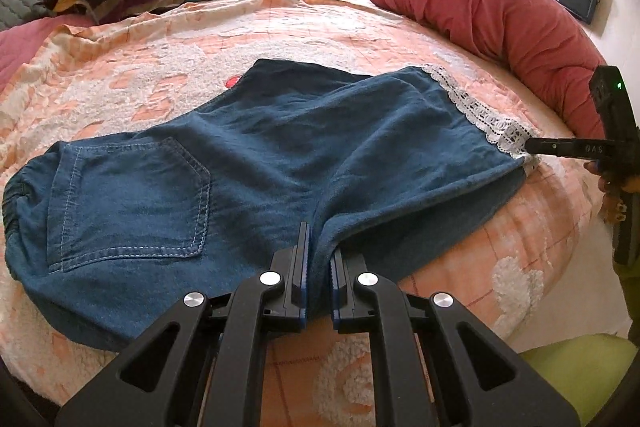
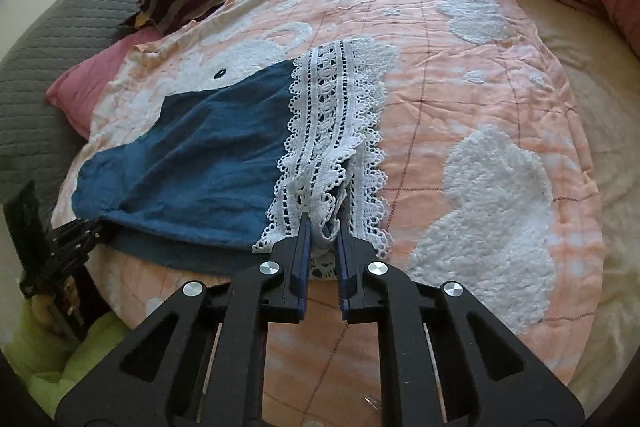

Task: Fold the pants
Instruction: 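Pull the lace hem away from the left tool to straighten the leg while the left tool holds, then open both tools and release the pants onto the bed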

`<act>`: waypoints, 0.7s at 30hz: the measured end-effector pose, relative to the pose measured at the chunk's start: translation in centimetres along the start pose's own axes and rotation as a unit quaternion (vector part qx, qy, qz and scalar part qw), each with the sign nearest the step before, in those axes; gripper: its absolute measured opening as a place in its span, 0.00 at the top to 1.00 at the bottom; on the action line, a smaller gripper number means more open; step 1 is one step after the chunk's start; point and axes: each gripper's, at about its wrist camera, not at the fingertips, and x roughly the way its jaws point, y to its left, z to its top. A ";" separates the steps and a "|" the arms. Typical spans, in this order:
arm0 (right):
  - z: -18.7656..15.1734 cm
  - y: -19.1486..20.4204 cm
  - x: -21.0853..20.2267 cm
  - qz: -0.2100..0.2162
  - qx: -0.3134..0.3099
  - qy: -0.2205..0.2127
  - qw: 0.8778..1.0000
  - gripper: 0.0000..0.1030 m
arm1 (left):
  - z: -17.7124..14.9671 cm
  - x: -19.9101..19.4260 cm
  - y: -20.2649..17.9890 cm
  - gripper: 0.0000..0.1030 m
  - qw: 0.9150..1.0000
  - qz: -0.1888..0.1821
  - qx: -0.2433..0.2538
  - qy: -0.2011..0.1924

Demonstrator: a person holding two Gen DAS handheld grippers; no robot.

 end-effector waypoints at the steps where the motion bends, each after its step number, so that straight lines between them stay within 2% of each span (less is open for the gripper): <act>1: -0.1 -0.1 -0.1 -0.004 -0.002 0.001 1.000 0.94 | -0.1 0.0 -0.1 0.93 1.000 -0.001 0.004 0.001; 8: -0.6 -0.8 0.2 -0.008 0.002 0.012 1.000 0.91 | -0.5 0.6 -0.3 0.90 1.000 -0.003 0.010 0.019; 11: -0.1 -0.9 -0.9 -0.035 -0.005 -0.006 0.999 0.73 | -0.5 0.5 0.1 0.87 1.000 -0.010 0.001 0.021; 12: 0.2 -1.0 -1.7 -0.039 -0.006 -0.021 0.999 0.73 | -0.6 0.4 0.1 0.83 1.000 -0.011 0.001 0.022; 14: 0.8 -0.6 -3.1 -0.043 -0.018 -0.052 0.998 0.73 | -0.8 -0.2 0.1 0.66 1.000 -0.012 0.005 0.018; 15: 1.0 -0.1 -3.5 -0.043 -0.031 -0.063 0.997 0.71 | -0.9 -0.5 0.1 0.55 1.000 -0.012 0.005 0.016; 17: 1.3 1.1 -3.5 -0.032 -0.057 -0.067 0.996 0.67 | -1.0 -1.6 0.7 0.51 1.000 -0.011 -0.001 0.010; 19: 1.3 3.3 -2.4 -0.006 -0.093 -0.060 0.994 0.64 | -1.1 -3.2 2.2 0.38 1.000 -0.004 -0.022 -0.006; 21: 1.2 5.2 -1.0 0.009 -0.120 -0.048 0.992 0.63 | -1.0 -4.9 4.3 0.36 0.998 0.011 -0.053 -0.028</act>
